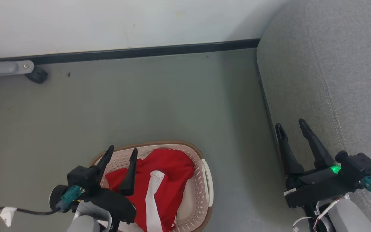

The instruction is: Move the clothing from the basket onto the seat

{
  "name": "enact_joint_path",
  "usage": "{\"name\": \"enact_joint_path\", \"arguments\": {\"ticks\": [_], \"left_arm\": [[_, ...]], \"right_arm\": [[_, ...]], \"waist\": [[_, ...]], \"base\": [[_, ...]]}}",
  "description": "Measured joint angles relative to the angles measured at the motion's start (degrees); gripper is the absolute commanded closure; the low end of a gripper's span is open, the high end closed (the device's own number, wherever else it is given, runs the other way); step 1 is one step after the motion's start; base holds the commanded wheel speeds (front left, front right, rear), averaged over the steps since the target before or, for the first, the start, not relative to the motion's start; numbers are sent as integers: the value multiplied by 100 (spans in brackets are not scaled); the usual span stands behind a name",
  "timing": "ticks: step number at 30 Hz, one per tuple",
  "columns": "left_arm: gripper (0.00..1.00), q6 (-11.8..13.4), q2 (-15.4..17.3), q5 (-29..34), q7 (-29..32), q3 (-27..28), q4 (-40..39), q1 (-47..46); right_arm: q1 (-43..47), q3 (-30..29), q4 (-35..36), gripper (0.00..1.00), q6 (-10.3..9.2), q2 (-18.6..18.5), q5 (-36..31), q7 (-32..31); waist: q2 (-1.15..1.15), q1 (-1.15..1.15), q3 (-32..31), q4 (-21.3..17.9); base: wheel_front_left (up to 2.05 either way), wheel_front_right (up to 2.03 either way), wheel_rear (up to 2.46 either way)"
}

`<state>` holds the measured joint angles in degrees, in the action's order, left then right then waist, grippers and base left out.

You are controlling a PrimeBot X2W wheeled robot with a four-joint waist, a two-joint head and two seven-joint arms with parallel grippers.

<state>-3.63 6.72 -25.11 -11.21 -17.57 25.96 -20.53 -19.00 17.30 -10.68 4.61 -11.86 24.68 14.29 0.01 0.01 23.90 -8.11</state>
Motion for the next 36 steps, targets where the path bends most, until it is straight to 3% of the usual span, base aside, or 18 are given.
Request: {"name": "enact_joint_path", "arguments": {"ticks": [24, 36], "left_arm": [[0, -194, -160, 0, 627, -304, 1570, -1045], [0, -190, 8, 53, 1112, -331, 2406, -1672]], "right_arm": [[-571, -198, 222, 0, 78, 155, -204, 0], [-838, -154, 397, 0, 122, 360, -325, 1]], "waist": [[-1, 0, 1219, -429], [0, 0, 1715, -570]], "base": [[0, 0, 0], [0, 0, 0]]}}
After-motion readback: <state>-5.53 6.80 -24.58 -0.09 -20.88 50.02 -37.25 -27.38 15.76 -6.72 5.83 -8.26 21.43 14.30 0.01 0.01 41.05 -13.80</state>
